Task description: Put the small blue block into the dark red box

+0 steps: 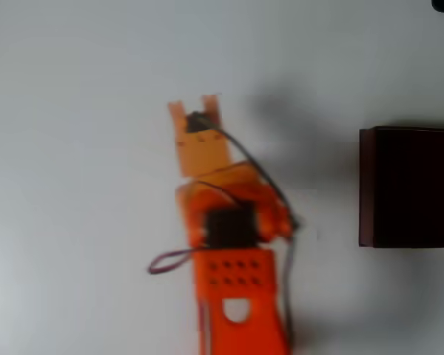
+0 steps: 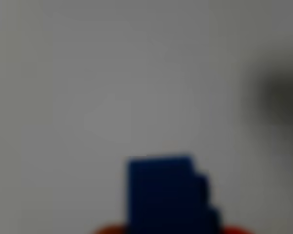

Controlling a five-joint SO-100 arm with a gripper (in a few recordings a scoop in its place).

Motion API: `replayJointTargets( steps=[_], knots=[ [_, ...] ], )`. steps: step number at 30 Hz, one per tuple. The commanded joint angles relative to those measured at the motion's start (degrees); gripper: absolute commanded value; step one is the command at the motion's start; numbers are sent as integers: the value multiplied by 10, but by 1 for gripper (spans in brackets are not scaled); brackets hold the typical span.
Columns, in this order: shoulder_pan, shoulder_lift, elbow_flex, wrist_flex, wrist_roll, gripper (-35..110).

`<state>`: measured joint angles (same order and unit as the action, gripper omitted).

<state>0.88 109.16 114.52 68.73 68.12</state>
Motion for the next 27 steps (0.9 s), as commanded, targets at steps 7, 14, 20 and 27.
replayJointTargets(
  steps=[7, 14, 20, 27],
  knots=[
    [262, 91, -101, 76, -344, 0],
    [383, 17, -125, -8, -406, 0],
    [419, -175, -231, -33, -433, 0],
    [425, -218, -245, 4, -439, 26]
  ],
)
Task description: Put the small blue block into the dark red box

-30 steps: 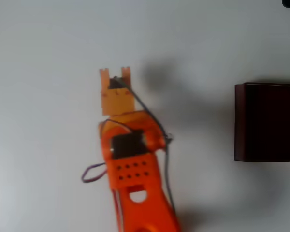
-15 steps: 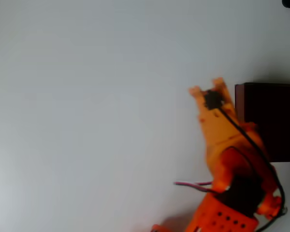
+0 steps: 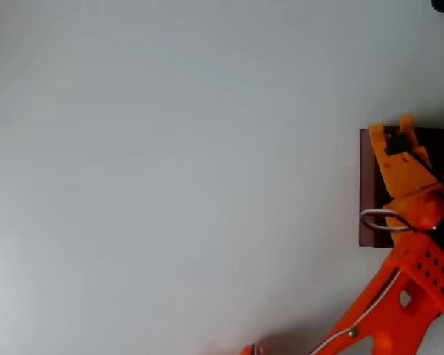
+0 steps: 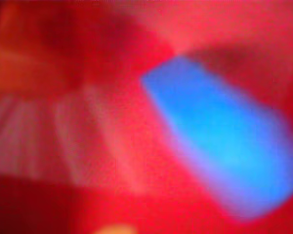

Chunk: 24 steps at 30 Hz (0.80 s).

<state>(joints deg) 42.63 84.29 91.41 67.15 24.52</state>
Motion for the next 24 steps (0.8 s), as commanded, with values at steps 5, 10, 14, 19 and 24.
replayJointTargets(
  steps=[5, 10, 14, 19, 24],
  knots=[
    [-18, 173, 40, 63, -45, 25],
    [-79, 350, 163, 69, -83, 20],
    [-173, 504, 300, 54, -114, 0],
    [-354, 766, 496, 27, -147, 0],
    [-526, 1044, 681, 35, -168, 3]
  ],
)
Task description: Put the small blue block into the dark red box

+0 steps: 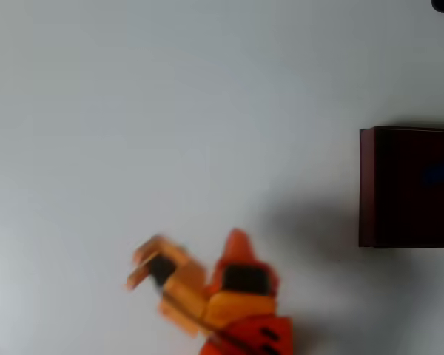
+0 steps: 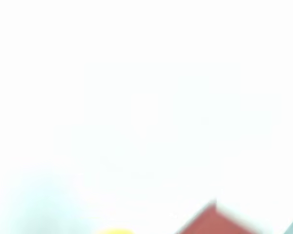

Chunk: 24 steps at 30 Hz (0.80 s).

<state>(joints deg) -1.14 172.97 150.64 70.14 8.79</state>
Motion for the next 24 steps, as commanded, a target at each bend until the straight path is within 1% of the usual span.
replayJointTargets(
  steps=[1, 5, 10, 14, 19, 24],
  knots=[
    [-119, 193, 116, 11, -15, 3],
    [-214, 193, 165, 5, -42, 2],
    [-282, 194, 199, 38, -87, 1],
    [-298, 195, 208, 63, -96, 0],
    [-323, 198, 218, 58, -99, 0],
    [-323, 199, 216, 71, -95, 0]
  ],
)
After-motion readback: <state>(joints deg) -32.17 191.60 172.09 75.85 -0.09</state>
